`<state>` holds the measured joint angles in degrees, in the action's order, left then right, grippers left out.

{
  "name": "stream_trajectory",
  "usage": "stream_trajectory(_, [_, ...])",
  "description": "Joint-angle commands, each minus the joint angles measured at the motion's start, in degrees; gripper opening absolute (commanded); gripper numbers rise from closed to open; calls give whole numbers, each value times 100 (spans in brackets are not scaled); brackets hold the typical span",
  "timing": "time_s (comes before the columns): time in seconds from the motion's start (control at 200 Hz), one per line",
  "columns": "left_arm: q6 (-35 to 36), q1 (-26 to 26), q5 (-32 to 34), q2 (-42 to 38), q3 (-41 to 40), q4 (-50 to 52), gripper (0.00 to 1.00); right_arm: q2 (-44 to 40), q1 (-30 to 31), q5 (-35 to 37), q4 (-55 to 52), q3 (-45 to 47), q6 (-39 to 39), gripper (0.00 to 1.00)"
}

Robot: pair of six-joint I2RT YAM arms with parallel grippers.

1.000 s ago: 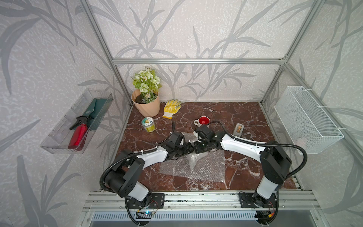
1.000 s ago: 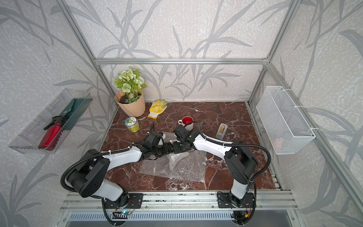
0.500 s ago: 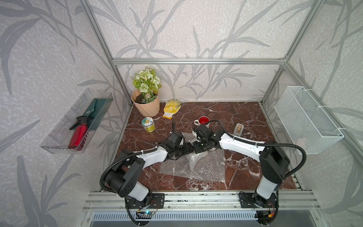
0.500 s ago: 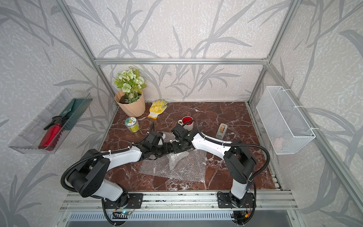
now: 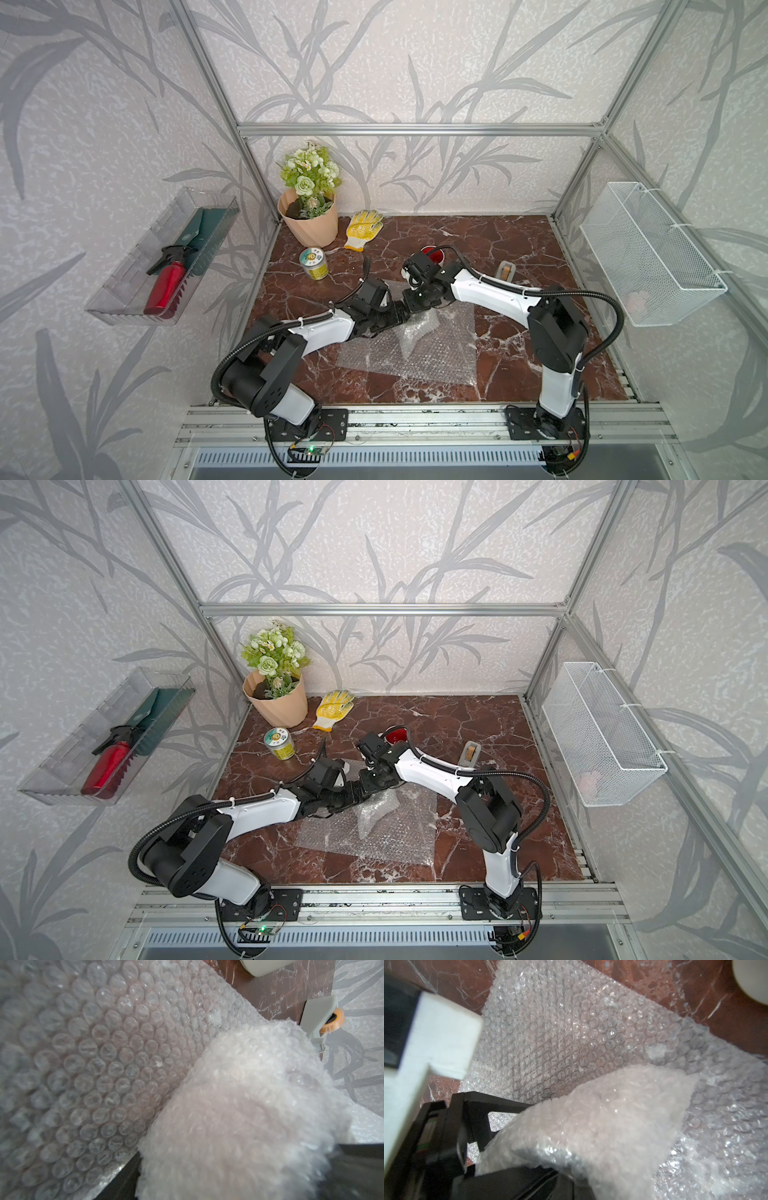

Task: Wrap mugs in bubble wrap
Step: Stick the tape on the bubble wrap.

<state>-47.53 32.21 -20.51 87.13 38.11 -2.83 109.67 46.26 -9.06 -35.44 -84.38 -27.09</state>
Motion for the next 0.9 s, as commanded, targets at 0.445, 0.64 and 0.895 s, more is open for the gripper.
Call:
stream_trajectory(0.445, [42,41,126,172,-76,648,69,-326,-135,-359,395,-130,-15,0])
stream_trajectory(0.64, [47,41,118,154,-76,643,69,-98,-204,-458,572,-106,-58,0])
stream_trajectory(0.895, [35,40,135,113,-93,661,69,37,-274,-485,813,10,-198,0])
